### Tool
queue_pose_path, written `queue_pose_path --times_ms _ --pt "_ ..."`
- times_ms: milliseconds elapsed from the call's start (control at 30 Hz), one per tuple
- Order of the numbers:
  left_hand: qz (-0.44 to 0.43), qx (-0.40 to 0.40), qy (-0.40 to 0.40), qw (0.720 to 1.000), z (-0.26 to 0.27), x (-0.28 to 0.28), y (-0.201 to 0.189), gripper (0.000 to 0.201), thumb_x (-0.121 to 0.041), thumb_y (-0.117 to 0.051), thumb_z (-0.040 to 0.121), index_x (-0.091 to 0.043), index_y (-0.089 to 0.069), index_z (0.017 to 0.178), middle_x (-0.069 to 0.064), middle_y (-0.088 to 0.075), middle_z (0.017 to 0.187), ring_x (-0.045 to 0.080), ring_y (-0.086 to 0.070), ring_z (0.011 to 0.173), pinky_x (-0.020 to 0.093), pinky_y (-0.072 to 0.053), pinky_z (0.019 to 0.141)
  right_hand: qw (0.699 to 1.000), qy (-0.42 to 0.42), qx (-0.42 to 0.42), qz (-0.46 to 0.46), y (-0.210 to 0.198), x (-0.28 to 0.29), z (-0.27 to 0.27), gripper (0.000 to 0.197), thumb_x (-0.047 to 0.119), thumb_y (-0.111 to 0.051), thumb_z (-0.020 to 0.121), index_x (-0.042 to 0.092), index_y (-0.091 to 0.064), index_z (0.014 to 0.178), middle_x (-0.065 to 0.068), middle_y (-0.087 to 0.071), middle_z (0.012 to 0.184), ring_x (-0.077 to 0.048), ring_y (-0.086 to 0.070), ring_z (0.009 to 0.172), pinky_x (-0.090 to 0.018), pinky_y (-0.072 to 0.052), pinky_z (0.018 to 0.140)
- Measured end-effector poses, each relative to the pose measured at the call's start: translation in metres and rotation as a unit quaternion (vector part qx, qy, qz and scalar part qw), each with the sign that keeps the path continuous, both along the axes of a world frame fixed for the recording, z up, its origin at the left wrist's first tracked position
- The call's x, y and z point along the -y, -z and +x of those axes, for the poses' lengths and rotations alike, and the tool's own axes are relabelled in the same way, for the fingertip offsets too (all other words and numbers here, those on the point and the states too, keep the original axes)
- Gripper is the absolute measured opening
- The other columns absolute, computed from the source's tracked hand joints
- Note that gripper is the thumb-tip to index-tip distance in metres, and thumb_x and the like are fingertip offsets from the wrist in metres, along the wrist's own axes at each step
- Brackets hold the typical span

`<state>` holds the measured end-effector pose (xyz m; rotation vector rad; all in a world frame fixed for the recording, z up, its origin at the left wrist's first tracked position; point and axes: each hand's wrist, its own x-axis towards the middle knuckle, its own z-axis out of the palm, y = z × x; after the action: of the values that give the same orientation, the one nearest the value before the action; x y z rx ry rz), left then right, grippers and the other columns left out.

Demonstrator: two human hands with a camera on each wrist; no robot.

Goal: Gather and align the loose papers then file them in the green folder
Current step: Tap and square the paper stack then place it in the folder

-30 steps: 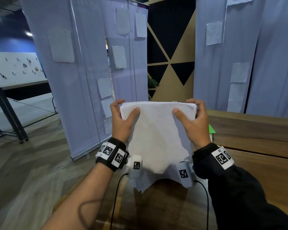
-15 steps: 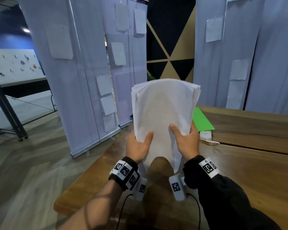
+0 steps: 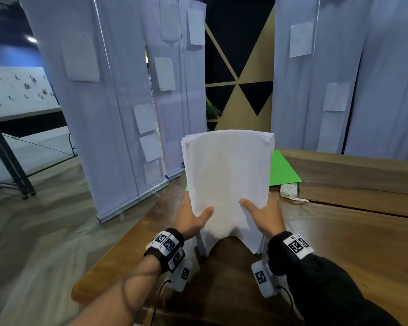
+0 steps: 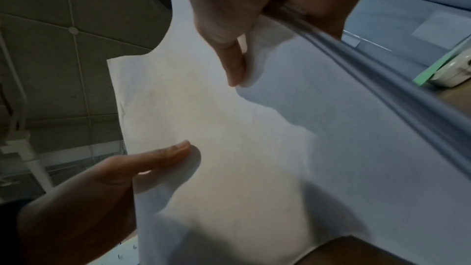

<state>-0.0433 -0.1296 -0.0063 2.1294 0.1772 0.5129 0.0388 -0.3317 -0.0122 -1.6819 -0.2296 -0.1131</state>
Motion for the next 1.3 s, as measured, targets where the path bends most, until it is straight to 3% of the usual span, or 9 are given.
queue_pose_path --times_ms 200,367,533,733,867,933,1033,1200,1300 --pt "-0.037 -0.072 0.024 0.996 0.01 0.001 -0.01 0.047 -0.029 -0.07 0.089 -0.018 -0.056 0.132 0.003 -0.065 0.127 0.021 -0.061 0.117 0.035 -0.048 0.1 0.998 -0.054 -0.013 -0.015 -0.008 0.009 0.001 0.035 0.012 -0.076 0.077 0.005 -0.068 0.11 -0.006 -0.071 0.103 -0.019 -0.066 0.091 -0.029 -0.05 0.081" --pt "-0.093 -0.07 0.089 0.989 0.026 0.001 -0.041 0.045 -0.013 -0.069 0.09 -0.013 -0.055 0.132 0.005 -0.064 0.127 0.022 -0.061 0.116 0.035 -0.048 0.099 0.987 -0.099 -0.061 0.112 -0.017 0.03 0.004 0.038 -0.003 -0.076 0.074 0.004 -0.067 0.111 -0.009 -0.072 0.104 -0.022 -0.069 0.089 -0.03 -0.055 0.08" --pt "-0.129 -0.069 0.103 0.984 0.062 0.008 -0.05 0.038 -0.011 -0.077 0.08 -0.027 -0.062 0.111 0.007 -0.068 0.125 0.024 -0.065 0.115 0.045 -0.047 0.104 0.982 -0.146 -0.115 0.025 0.008 0.046 0.016 0.037 0.0 -0.077 0.075 0.014 -0.067 0.107 -0.007 -0.069 0.117 -0.023 -0.065 0.107 -0.039 -0.045 0.103" --pt "-0.122 -0.161 0.117 0.972 0.099 0.009 -0.05 0.05 -0.019 -0.076 0.083 -0.011 -0.06 0.13 -0.003 -0.064 0.124 0.018 -0.062 0.111 0.036 -0.043 0.104 0.97 -0.17 -0.158 0.072 0.011 0.062 0.038 0.037 0.002 -0.07 0.081 0.019 -0.061 0.112 0.003 -0.067 0.11 -0.011 -0.063 0.101 -0.028 -0.043 0.091" --pt "-0.094 -0.195 0.094 0.972 0.125 0.007 -0.044 0.052 -0.011 -0.073 0.086 -0.007 -0.056 0.135 0.008 -0.063 0.132 0.022 -0.061 0.116 0.035 -0.044 0.106 0.98 -0.143 -0.14 0.019 0.025 0.052 0.055 0.041 0.005 -0.071 0.081 0.014 -0.062 0.12 -0.003 -0.066 0.121 -0.02 -0.061 0.11 -0.036 -0.041 0.102" --pt "-0.084 -0.204 0.068 0.973 0.141 0.005 -0.035 0.06 -0.017 -0.08 0.077 -0.008 -0.059 0.133 0.01 -0.064 0.131 0.027 -0.061 0.12 0.041 -0.045 0.107 0.985 -0.111 -0.128 -0.012 0.028 0.046 0.067 0.041 0.003 -0.07 0.081 0.007 -0.062 0.121 -0.005 -0.067 0.116 -0.023 -0.06 0.106 -0.034 -0.042 0.096" --pt "-0.055 -0.209 0.041 0.976 0.153 0.005 -0.035 0.057 -0.02 -0.081 0.078 -0.01 -0.06 0.13 0.006 -0.065 0.129 0.025 -0.062 0.116 0.028 -0.047 0.097 0.988 -0.063 -0.137 -0.009 0.032 0.04 0.091 0.037 0.001 -0.07 0.078 0.002 -0.065 0.114 -0.013 -0.068 0.109 -0.028 -0.062 0.103 -0.038 -0.045 0.093" --pt "-0.005 -0.226 0.024 0.974 0.165 -0.013 -0.035 0.057 -0.056 -0.062 0.087 -0.016 -0.057 0.127 0.004 -0.068 0.108 0.024 -0.064 0.097 0.038 -0.055 0.09 0.978 -0.03 -0.193 0.074 0.044 0.038 0.12 0.037 0.004 -0.073 0.07 0.007 -0.064 0.106 -0.016 -0.068 0.106 -0.036 -0.062 0.094 -0.037 -0.05 0.076" --pt "0.168 -0.296 -0.012 0.94 0.174 -0.033 -0.032 0.066 -0.063 -0.037 0.096 -0.01 -0.058 0.127 0.01 -0.066 0.118 0.031 -0.061 0.112 0.039 -0.046 0.099 0.974 0.003 -0.21 0.091 0.045 0.045 0.129 0.044 0.007 -0.074 0.072 0.0 -0.061 0.113 -0.016 -0.065 0.109 -0.042 -0.059 0.101 -0.052 -0.051 0.086"
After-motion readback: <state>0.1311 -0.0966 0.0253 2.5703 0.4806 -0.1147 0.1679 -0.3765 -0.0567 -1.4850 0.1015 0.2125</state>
